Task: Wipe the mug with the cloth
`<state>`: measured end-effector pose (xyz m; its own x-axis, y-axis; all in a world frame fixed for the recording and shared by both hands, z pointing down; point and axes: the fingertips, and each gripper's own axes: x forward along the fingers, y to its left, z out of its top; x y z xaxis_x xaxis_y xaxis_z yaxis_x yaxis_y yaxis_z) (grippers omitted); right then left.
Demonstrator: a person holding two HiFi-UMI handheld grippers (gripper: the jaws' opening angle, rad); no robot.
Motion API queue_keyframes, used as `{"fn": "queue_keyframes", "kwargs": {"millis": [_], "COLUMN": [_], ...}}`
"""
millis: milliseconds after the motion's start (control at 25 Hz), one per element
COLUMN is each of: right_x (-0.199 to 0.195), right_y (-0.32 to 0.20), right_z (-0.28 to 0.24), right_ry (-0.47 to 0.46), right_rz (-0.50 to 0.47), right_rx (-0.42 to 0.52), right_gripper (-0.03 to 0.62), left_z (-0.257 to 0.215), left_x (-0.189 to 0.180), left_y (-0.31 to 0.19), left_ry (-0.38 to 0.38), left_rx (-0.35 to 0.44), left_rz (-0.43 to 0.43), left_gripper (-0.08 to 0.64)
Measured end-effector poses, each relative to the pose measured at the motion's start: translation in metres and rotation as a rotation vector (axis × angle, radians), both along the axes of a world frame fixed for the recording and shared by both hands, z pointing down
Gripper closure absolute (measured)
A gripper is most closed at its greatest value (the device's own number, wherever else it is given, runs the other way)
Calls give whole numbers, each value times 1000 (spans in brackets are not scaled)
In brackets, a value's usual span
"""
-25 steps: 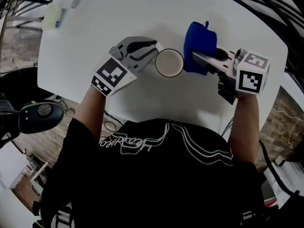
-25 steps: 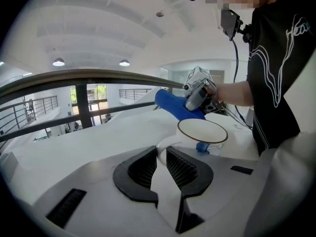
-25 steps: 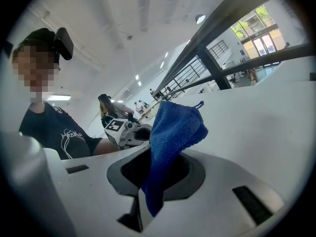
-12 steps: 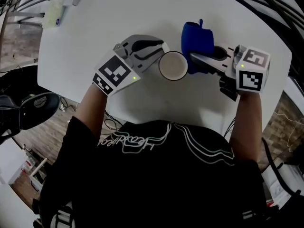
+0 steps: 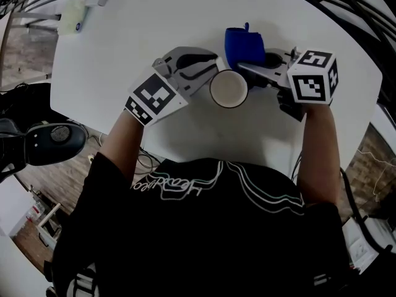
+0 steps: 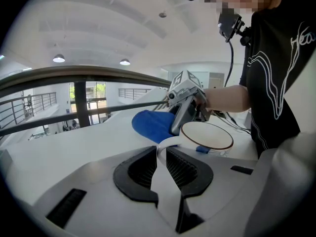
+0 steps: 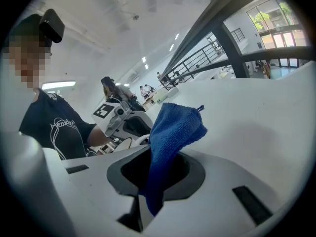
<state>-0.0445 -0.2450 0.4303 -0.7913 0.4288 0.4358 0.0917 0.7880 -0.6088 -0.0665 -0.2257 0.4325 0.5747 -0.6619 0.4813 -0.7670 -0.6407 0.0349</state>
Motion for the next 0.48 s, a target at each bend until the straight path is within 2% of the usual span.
{"fn": "queue_keyframes", "kwargs": {"millis": [240, 400, 480], "right_x": [-3, -8, -5], "right_y": [-3, -7, -11], "right_z": [15, 24, 26], "right_ry": [93, 125, 125], "right_rz": [60, 97, 154], "right_rx": [-78, -76, -85], "right_gripper": [541, 541, 541], "left_z": [-1, 3, 11], "left_x": [3, 0, -3], "left_y": [-2, -6, -4], "left_ry": [17, 21, 13], "left_rx": [-5, -15, -42], "left_rz": [-17, -35, -54], "left_gripper": [494, 497, 497]}}
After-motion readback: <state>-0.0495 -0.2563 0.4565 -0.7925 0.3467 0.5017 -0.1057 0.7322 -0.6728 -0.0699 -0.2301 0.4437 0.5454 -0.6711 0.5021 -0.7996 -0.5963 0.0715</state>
